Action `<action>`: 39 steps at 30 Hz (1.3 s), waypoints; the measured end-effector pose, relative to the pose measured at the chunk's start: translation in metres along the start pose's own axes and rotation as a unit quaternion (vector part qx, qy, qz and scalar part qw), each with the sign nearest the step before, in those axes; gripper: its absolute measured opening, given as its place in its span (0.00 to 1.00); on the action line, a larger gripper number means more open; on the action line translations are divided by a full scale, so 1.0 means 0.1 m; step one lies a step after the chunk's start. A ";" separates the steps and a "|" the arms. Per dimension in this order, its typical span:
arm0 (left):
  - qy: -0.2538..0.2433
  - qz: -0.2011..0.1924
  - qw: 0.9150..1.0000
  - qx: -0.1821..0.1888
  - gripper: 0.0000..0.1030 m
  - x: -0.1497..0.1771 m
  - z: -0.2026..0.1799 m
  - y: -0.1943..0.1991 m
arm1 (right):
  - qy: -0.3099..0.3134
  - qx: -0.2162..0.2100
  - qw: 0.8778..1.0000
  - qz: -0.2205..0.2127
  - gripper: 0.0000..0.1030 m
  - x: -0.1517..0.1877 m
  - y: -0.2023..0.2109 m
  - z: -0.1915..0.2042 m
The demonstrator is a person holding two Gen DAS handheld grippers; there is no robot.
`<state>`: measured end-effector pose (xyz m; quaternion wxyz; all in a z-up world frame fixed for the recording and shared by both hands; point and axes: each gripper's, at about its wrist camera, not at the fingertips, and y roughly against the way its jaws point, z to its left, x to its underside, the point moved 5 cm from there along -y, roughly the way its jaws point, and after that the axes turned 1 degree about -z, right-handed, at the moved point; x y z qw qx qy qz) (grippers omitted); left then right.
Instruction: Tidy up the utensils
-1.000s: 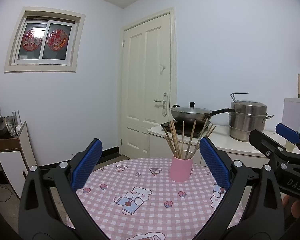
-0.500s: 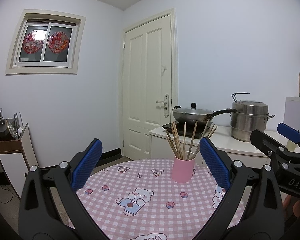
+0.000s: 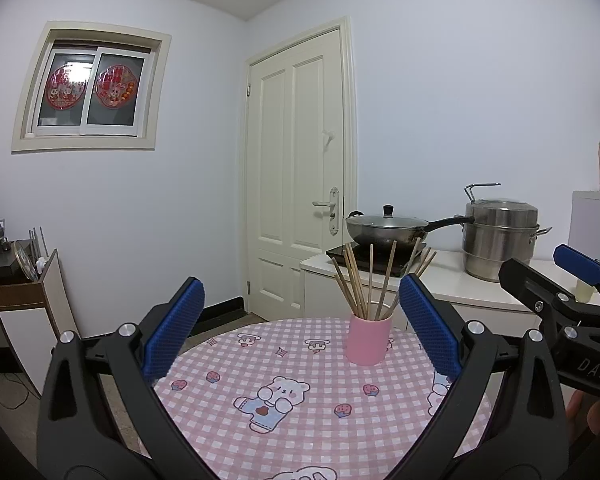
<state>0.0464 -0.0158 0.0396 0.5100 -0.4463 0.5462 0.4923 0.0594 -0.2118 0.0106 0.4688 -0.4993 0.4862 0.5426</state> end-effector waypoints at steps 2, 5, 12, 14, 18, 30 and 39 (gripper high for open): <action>-0.001 0.000 1.000 -0.001 0.93 0.00 0.00 0.00 | -0.001 0.000 1.000 0.000 0.92 0.00 0.00 0.00; -0.001 0.001 1.000 -0.002 0.93 0.01 0.00 0.00 | -0.001 -0.002 1.000 0.002 0.92 0.00 -0.01 0.00; -0.003 0.000 1.000 -0.003 0.93 0.00 0.01 0.00 | 0.000 -0.004 1.000 0.002 0.92 0.00 -0.02 0.01; -0.004 0.000 1.000 -0.004 0.93 0.00 0.01 -0.01 | -0.001 -0.004 1.000 0.002 0.92 0.00 -0.02 0.02; -0.003 0.001 1.000 -0.003 0.93 0.00 0.02 -0.01 | -0.001 -0.004 1.000 0.003 0.92 0.00 -0.02 0.02; -0.004 0.006 1.000 -0.004 0.94 0.02 0.02 -0.03 | -0.004 -0.007 1.000 0.008 0.92 0.05 -0.05 0.03; -0.010 0.006 1.000 -0.008 0.94 0.04 0.03 -0.06 | -0.006 -0.009 1.000 0.013 0.92 0.07 -0.09 0.01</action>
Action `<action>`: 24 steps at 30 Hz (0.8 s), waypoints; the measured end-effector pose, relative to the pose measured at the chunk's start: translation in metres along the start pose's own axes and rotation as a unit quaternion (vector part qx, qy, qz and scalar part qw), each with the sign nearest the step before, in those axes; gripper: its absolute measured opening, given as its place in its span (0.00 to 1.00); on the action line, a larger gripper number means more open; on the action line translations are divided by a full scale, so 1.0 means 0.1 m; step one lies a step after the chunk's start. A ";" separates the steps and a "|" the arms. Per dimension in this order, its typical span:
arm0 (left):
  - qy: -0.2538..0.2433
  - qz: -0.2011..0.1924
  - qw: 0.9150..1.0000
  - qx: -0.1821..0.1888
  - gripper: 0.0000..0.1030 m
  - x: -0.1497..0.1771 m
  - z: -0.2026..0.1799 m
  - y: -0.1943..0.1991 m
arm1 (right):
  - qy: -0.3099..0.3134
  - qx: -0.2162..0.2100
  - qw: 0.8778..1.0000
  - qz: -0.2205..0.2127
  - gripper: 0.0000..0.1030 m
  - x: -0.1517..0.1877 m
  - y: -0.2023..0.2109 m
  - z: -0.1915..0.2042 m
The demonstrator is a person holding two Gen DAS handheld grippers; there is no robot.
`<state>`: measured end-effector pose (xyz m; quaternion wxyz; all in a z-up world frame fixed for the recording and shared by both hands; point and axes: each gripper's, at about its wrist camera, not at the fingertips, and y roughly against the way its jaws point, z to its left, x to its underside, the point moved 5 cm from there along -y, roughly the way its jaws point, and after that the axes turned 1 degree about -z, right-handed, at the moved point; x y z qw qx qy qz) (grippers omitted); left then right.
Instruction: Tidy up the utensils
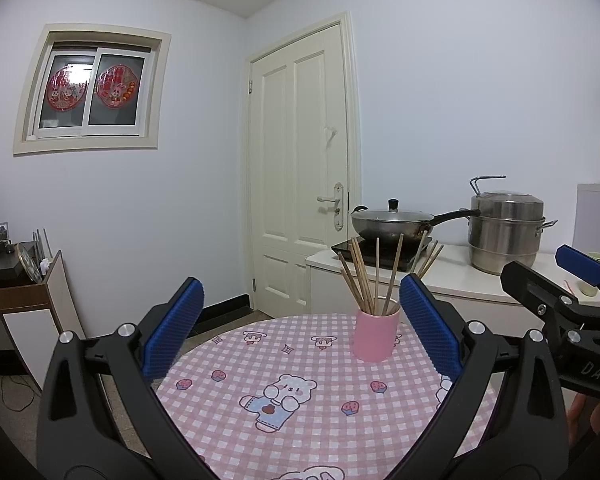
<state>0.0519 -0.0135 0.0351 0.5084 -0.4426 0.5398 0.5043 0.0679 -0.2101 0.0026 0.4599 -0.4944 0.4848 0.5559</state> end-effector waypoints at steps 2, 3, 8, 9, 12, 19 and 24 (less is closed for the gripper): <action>-0.002 0.001 1.000 -0.001 0.94 0.01 0.00 -0.01 | 0.000 -0.001 1.000 0.002 0.92 0.01 -0.01 0.00; -0.003 0.001 1.000 -0.002 0.94 0.01 0.00 -0.02 | 0.000 -0.001 1.000 0.002 0.92 0.01 -0.02 0.00; -0.002 0.004 1.000 -0.002 0.94 0.03 0.01 -0.05 | 0.001 -0.001 1.000 0.004 0.92 0.03 -0.04 0.00; -0.002 0.004 1.000 -0.001 0.94 0.03 0.01 -0.06 | 0.001 -0.001 1.000 0.005 0.92 0.03 -0.04 0.00; -0.003 0.006 1.000 -0.001 0.94 0.05 0.01 -0.08 | 0.001 0.000 1.000 0.007 0.92 0.04 -0.06 0.00; -0.003 0.013 1.000 -0.002 0.94 0.09 0.03 -0.13 | 0.002 -0.001 1.000 0.015 0.92 0.06 -0.10 0.02; -0.005 0.021 1.000 -0.003 0.94 0.13 0.03 -0.21 | 0.002 -0.004 1.000 0.022 0.92 0.10 -0.19 0.01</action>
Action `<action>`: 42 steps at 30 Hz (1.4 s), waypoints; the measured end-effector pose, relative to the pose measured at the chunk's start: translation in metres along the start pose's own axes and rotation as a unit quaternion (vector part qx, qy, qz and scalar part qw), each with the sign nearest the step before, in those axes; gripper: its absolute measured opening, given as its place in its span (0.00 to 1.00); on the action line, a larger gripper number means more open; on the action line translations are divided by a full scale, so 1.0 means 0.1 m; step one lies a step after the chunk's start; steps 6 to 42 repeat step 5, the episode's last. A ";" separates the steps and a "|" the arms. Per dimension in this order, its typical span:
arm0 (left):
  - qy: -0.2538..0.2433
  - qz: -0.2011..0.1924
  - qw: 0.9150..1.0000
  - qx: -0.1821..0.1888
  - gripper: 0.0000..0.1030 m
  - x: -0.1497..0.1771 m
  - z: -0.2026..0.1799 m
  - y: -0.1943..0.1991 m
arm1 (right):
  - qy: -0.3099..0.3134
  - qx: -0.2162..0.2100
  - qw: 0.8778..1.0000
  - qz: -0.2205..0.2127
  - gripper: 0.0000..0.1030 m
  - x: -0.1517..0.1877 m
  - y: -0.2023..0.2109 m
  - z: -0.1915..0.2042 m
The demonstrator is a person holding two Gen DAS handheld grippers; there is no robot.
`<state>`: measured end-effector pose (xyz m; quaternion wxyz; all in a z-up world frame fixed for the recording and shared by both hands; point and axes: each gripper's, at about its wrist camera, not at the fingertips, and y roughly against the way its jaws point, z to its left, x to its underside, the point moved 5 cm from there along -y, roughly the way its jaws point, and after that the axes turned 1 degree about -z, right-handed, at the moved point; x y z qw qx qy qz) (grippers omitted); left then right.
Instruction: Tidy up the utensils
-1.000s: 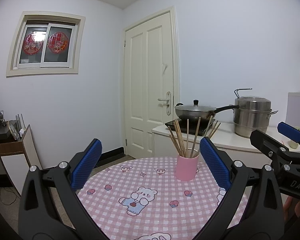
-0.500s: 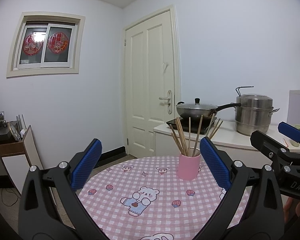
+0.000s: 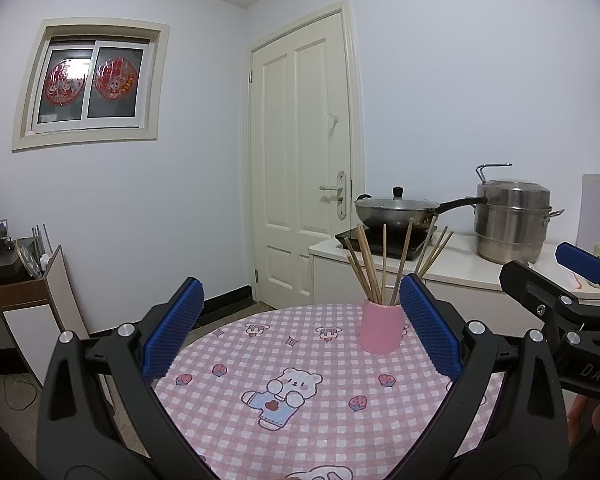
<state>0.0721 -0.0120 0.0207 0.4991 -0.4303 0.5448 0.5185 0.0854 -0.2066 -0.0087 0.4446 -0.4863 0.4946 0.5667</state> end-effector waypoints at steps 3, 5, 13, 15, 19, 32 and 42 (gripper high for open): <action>-0.001 0.008 1.000 0.001 0.94 0.04 0.00 -0.06 | -0.001 -0.002 1.000 0.008 0.92 0.04 -0.07 -0.01; -0.002 0.015 1.000 0.001 0.94 0.07 0.00 -0.10 | -0.002 -0.003 1.000 0.013 0.92 0.06 -0.11 -0.01; -0.002 0.015 1.000 0.001 0.94 0.07 0.00 -0.10 | -0.002 -0.003 1.000 0.013 0.92 0.06 -0.11 -0.01; -0.002 0.015 1.000 0.001 0.94 0.07 0.00 -0.10 | -0.002 -0.003 1.000 0.013 0.92 0.06 -0.11 -0.01; -0.002 0.015 1.000 0.001 0.94 0.07 0.00 -0.10 | -0.002 -0.003 1.000 0.013 0.92 0.06 -0.11 -0.01; -0.002 0.015 1.000 0.001 0.94 0.07 0.00 -0.10 | -0.002 -0.003 1.000 0.013 0.92 0.06 -0.11 -0.01; -0.002 0.015 1.000 0.001 0.94 0.07 0.00 -0.10 | -0.002 -0.003 1.000 0.013 0.92 0.06 -0.11 -0.01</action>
